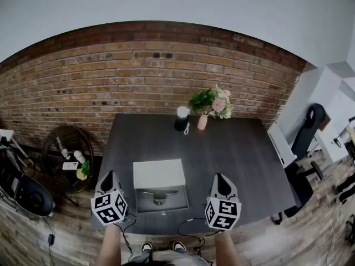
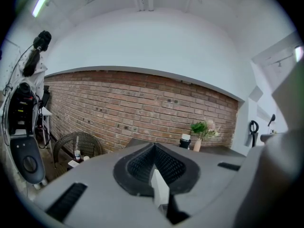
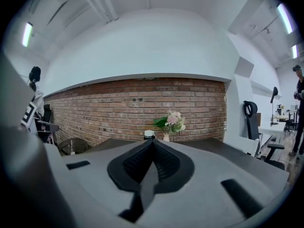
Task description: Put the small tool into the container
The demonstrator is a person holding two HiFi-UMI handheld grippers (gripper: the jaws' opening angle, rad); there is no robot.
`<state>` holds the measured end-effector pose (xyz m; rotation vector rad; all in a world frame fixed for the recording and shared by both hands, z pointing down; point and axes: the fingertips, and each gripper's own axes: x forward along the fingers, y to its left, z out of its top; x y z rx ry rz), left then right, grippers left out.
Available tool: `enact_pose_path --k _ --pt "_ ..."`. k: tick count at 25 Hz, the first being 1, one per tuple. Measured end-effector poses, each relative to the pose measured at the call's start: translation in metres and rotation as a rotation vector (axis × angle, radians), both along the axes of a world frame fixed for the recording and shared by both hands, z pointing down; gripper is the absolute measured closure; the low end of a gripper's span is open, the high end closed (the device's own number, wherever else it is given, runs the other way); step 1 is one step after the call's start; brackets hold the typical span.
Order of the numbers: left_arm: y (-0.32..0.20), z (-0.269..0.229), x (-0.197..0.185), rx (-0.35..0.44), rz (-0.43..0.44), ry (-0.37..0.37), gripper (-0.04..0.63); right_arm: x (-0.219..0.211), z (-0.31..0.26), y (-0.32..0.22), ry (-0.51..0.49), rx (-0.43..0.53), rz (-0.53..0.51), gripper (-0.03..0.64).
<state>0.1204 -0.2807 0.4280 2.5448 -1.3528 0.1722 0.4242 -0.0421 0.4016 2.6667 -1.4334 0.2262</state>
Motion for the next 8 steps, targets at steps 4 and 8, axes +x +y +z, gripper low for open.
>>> enact_pose_path --k 4,8 --pt "-0.0025 0.0016 -0.0002 -0.004 0.0 -0.003 0.594 0.0021 -0.0018 -0.004 -0.004 0.002 0.001 0.615" --pt "-0.004 0.0027 -0.0005 -0.006 0.005 -0.007 0.594 0.0026 -0.0034 -0.0052 0.003 0.001 0.004 0.615"
